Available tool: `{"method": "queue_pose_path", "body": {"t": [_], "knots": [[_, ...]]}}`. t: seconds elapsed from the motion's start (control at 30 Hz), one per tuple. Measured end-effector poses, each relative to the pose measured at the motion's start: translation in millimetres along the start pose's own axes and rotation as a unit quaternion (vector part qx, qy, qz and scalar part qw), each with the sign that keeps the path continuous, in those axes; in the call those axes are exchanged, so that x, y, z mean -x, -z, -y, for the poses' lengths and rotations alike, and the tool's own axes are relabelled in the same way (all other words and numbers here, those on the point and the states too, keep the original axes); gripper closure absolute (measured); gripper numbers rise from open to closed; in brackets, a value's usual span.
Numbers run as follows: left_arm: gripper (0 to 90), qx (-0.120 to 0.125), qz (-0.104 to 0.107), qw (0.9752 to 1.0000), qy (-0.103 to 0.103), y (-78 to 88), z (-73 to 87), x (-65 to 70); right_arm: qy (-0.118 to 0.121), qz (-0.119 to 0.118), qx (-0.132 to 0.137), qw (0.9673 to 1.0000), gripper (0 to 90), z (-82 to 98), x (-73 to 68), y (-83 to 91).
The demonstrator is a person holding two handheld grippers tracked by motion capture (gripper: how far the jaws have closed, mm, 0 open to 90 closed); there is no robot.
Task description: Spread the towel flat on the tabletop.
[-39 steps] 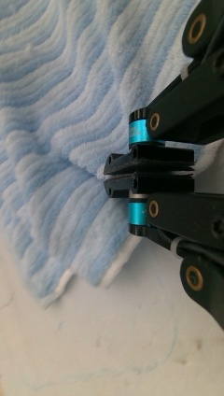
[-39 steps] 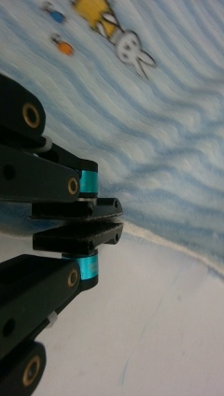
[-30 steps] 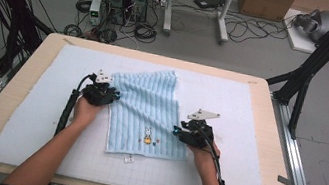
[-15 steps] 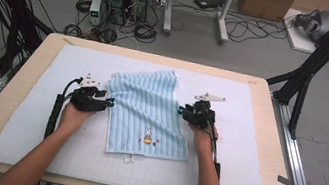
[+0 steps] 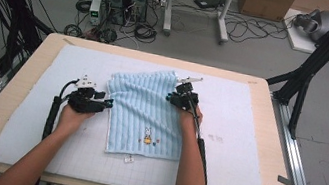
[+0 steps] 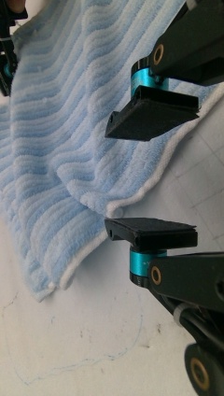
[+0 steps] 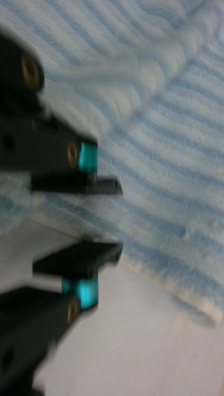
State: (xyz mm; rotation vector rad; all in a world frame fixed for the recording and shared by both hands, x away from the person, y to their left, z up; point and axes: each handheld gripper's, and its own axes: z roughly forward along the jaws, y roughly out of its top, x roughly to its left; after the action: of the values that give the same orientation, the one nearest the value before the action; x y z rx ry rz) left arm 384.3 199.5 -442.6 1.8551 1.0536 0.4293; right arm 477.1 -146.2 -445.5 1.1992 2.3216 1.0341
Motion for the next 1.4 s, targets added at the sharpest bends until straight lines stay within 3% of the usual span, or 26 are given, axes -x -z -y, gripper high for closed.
{"method": "queue_pose_path", "body": {"t": [0.03,0.1,0.17,0.2,0.27,0.33,0.4,0.53,0.6,0.7,0.77,0.87,1.03,1.1,1.17,1.27,1.4], "knots": [[49.6,-0.003,0.001,1.0000,0.000,0.2,0.0,0.2,0.022,0.023,-0.009,0.9994,87.8,-1.8,-2.2,0.7],[49.3,-0.005,0.003,1.0000,-0.001,1.0,0.5,2.0,0.049,0.104,-0.029,0.9929,88.1,-4.3,-2.9,3.3],[48.8,-0.006,0.004,1.0000,-0.005,1.7,1.2,4.4,0.018,0.166,-0.029,0.9855,87.8,-0.3,9.9,10.8],[48.3,-0.005,0.006,0.9999,-0.007,1.8,1.9,5.9,-0.010,0.176,-0.021,0.9841,86.0,3.5,18.2,16.2],[46.1,-0.007,0.011,0.9999,-0.006,0.2,3.5,8.4,-0.051,0.161,-0.008,0.9855,74.7,12.0,29.5,25.5],[44.9,-0.013,0.016,0.9997,-0.010,-1.3,3.9,11.3,-0.056,0.146,0.035,0.9871,70.8,19.8,30.8,40.1],[45.0,-0.016,0.018,0.9995,-0.021,-0.3,2.8,14.7,-0.052,0.122,0.062,0.9893,68.0,26.2,28.9,55.4],[45.2,-0.009,0.022,0.9994,-0.027,3.5,3.4,20.1,-0.019,0.079,0.090,0.9927,63.7,39.4,19.8,86.2],[44.6,-0.006,0.023,0.9993,-0.028,4.1,4.9,21.5,0.006,0.079,0.091,0.9928,62.8,49.6,11.1,100.7],[41.0,-0.001,0.031,0.9993,-0.023,5.9,6.0,22.8,0.016,0.074,0.095,0.9926,60.8,67.9,1.2,118.8],[38.9,0.006,0.034,0.9992,-0.021,9.7,7.4,24.7,0.015,0.068,0.099,0.9927,58.5,80.6,-4.6,127.4],[34.6,0.024,0.030,0.9990,-0.023,15.6,11.6,28.5,0.002,0.036,0.101,0.9943,52.4,97.7,-13.8,135.8],[30.3,0.020,0.040,0.9984,-0.033,19.0,19.6,35.4,0.002,0.004,0.106,0.9944,50.1,123.1,-31.9,146.2],[32.7,0.017,0.039,0.9985,-0.035,20.4,21.5,38.0,0.002,-0.007,0.102,0.9948,45.9,127.7,-36.5,148.7],[42.5,0.011,0.044,0.9984,-0.034,20.8,22.8,41.3,0.002,-0.018,0.093,0.9955,41.8,129.3,-40.1,150.2],[42.6,-0.004,0.044,0.9980,-0.045,18.5,23.0,46.6,0.014,-0.014,0.080,0.9966,40.5,130.5,-44.3,149.1],[42.7,-0.025,0.035,0.9974,-0.058,14.2,24.4,51.8,0.014,-0.023,0.076,0.9967,43.6,128.0,-46.1,144.2]]}}
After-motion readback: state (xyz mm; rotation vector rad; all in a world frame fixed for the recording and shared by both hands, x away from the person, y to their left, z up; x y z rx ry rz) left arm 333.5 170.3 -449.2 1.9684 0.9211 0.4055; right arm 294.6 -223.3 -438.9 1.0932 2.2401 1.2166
